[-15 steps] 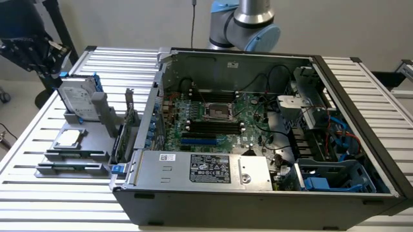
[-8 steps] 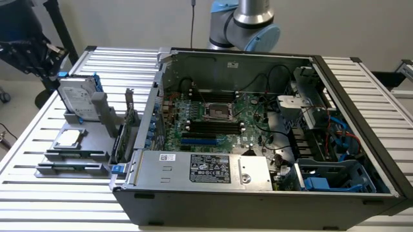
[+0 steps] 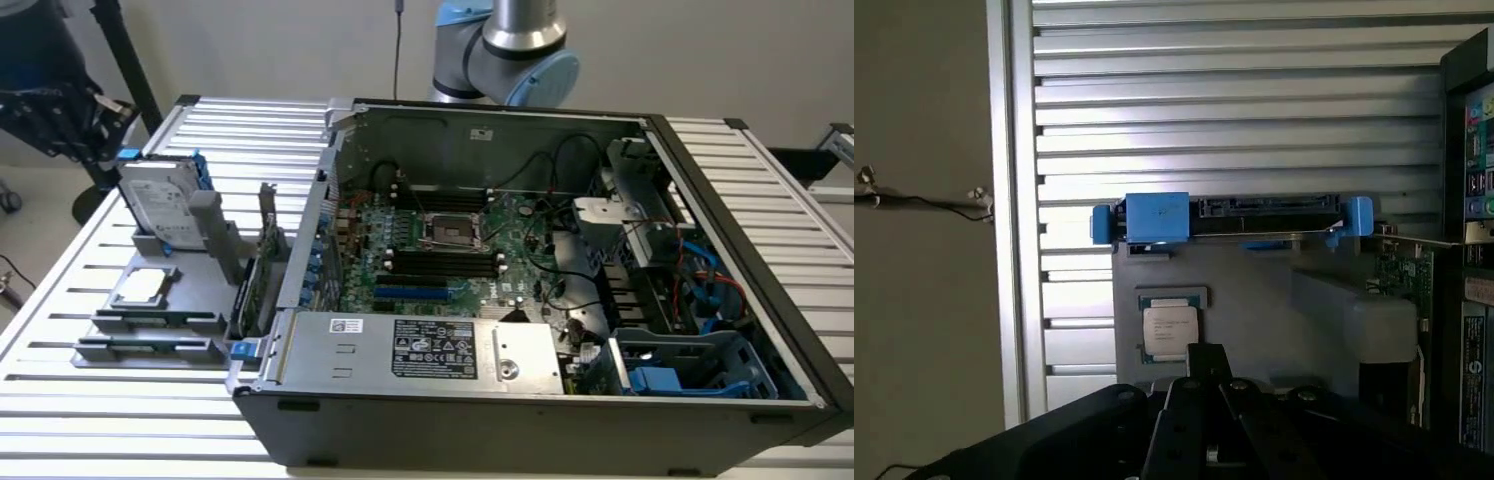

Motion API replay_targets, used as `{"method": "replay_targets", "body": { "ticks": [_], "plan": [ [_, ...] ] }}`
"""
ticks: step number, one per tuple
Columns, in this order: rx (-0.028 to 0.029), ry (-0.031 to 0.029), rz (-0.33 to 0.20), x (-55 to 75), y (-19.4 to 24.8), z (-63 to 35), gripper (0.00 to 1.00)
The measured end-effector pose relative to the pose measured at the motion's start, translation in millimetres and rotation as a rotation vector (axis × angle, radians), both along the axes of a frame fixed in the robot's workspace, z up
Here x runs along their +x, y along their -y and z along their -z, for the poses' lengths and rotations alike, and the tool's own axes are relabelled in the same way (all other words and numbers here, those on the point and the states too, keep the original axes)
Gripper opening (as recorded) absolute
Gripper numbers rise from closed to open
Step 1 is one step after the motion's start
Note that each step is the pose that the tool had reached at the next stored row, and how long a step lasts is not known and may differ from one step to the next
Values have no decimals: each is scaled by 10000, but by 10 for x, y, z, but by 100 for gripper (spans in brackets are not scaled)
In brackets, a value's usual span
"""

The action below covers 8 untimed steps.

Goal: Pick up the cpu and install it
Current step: 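Reach for the cpu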

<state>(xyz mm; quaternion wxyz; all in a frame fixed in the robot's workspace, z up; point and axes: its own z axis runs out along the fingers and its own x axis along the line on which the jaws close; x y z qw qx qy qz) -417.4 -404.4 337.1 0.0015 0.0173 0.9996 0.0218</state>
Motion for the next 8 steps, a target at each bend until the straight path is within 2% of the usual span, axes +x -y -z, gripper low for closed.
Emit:
{"method": "replay_targets", "body": {
  "ticks": [8],
  "plan": [
    [-112, -61, -183, -58, 1, 26, 11]
  ]
}}
